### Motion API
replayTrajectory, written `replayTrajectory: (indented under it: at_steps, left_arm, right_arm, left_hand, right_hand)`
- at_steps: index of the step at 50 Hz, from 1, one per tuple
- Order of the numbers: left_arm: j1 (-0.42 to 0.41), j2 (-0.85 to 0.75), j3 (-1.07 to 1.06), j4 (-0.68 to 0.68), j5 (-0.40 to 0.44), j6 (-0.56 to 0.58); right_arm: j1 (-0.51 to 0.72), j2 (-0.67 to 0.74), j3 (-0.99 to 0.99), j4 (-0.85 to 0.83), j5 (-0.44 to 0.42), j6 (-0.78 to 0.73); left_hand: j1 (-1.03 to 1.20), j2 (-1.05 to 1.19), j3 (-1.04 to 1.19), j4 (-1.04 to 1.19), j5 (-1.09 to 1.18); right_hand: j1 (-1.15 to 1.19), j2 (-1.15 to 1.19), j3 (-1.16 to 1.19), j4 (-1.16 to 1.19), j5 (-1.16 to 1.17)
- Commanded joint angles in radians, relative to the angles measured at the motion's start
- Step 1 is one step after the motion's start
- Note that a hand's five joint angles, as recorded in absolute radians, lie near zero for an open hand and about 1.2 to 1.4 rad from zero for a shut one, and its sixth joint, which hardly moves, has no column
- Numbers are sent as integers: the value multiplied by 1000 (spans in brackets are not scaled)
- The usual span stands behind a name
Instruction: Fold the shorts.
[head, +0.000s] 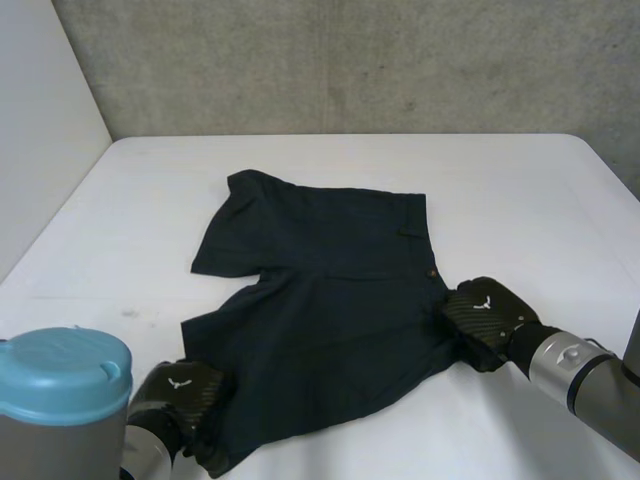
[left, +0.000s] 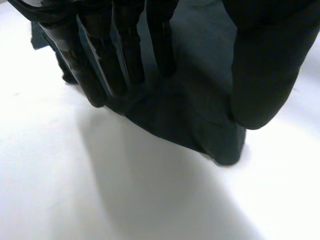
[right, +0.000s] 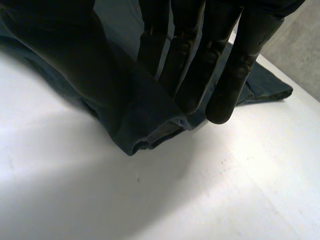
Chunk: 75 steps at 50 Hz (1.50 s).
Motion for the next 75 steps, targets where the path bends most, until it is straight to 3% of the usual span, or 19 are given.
replayTrajectory:
  at_steps: [1, 7, 14, 18, 20, 31, 39, 42, 45, 50, 56, 66, 75]
  left_arm:
    - [-24, -32, 11, 25, -24, 1]
    - [-32, -48, 21, 64, -61, 5]
    - [-76, -36, 38, 67, -114, 17]
    - [-87, 11, 47, 50, -159, 54]
    - [-89, 71, 49, 26, -173, 131]
    - [-107, 368, 69, -154, -177, 612]
    - [-127, 470, 73, -306, -168, 686]
    - [-129, 459, 70, -310, -164, 688]
    - [-127, 407, 76, -300, -165, 692]
    - [-110, 263, 138, -197, -167, 697]
    - [0, 6, 329, 16, -160, 752]
    - [81, -457, 853, 206, -13, 952]
    - [132, -809, 1225, 275, 88, 969]
  right_arm:
    - [2, -6, 6, -11, -5, 15]
    - [2, -8, 10, -5, 15, 17]
    - [3, -20, 10, -4, 90, 17]
    - [5, -90, 9, 7, 139, 15]
    - [6, -155, 6, 44, 148, 9]
    - [-3, -487, -106, 552, 133, -94]
    - [-24, -538, -97, 893, 132, -354]
    - [-23, -537, -98, 921, 125, -390]
    - [-24, -515, -108, 869, 116, -369]
    - [-11, -341, -178, 698, 119, -232]
    - [38, -146, -344, 633, 168, -114]
    - [170, 156, -670, 436, 432, 7]
    - [210, 393, -858, 181, 544, -6]
  left_hand:
    - [164, 171, 171, 171, 171]
    - [348, 356, 356, 356, 356]
    - [815, 822, 822, 822, 822]
    - [824, 831, 831, 831, 831]
    - [824, 831, 831, 831, 831]
    - [824, 831, 831, 831, 831]
    - [824, 831, 831, 831, 831]
    - [824, 831, 831, 831, 831]
    - [824, 831, 831, 831, 831]
    - [824, 831, 831, 831, 831]
    - [824, 831, 831, 831, 831]
    - [824, 831, 831, 831, 831]
    - [824, 831, 831, 831, 831]
  right_hand:
    - [464, 228, 223, 215, 264]
    - [464, 228, 223, 215, 264]
    - [464, 228, 223, 215, 264]
    - [464, 228, 223, 215, 264]
    - [464, 228, 223, 215, 264]
    - [464, 228, 223, 215, 264]
    - [464, 228, 223, 215, 264]
    - [464, 228, 223, 215, 264]
    - [464, 228, 223, 215, 264]
    - [464, 228, 223, 215, 264]
    - [464, 228, 223, 215, 264]
    - [464, 228, 223, 215, 264]
    - [464, 228, 223, 215, 264]
